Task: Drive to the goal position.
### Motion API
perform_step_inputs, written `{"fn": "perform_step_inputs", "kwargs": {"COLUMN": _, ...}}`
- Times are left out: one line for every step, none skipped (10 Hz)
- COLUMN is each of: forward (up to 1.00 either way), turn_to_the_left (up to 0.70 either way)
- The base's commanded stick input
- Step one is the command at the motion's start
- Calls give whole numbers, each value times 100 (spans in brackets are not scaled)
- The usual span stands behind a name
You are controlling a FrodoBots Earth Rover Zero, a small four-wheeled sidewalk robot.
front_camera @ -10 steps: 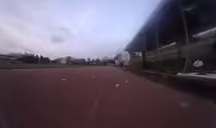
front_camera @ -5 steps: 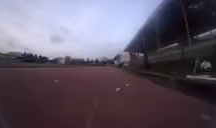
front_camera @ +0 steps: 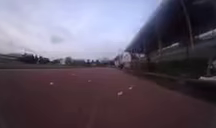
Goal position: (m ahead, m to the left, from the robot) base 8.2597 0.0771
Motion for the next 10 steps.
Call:
{"fn": "perform_step_inputs", "kwargs": {"forward": 70, "turn_to_the_left": 0}}
{"fn": "perform_step_inputs", "kwargs": {"forward": 70, "turn_to_the_left": 0}}
{"fn": "perform_step_inputs", "kwargs": {"forward": 70, "turn_to_the_left": 0}}
{"fn": "perform_step_inputs", "kwargs": {"forward": 70, "turn_to_the_left": 0}}
{"fn": "perform_step_inputs", "kwargs": {"forward": 70, "turn_to_the_left": 0}}
{"fn": "perform_step_inputs", "kwargs": {"forward": 70, "turn_to_the_left": 0}}
{"fn": "perform_step_inputs", "kwargs": {"forward": 70, "turn_to_the_left": 0}}
{"fn": "perform_step_inputs", "kwargs": {"forward": 70, "turn_to_the_left": 0}}
{"fn": "perform_step_inputs", "kwargs": {"forward": 70, "turn_to_the_left": 0}}
{"fn": "perform_step_inputs", "kwargs": {"forward": 70, "turn_to_the_left": -24}}
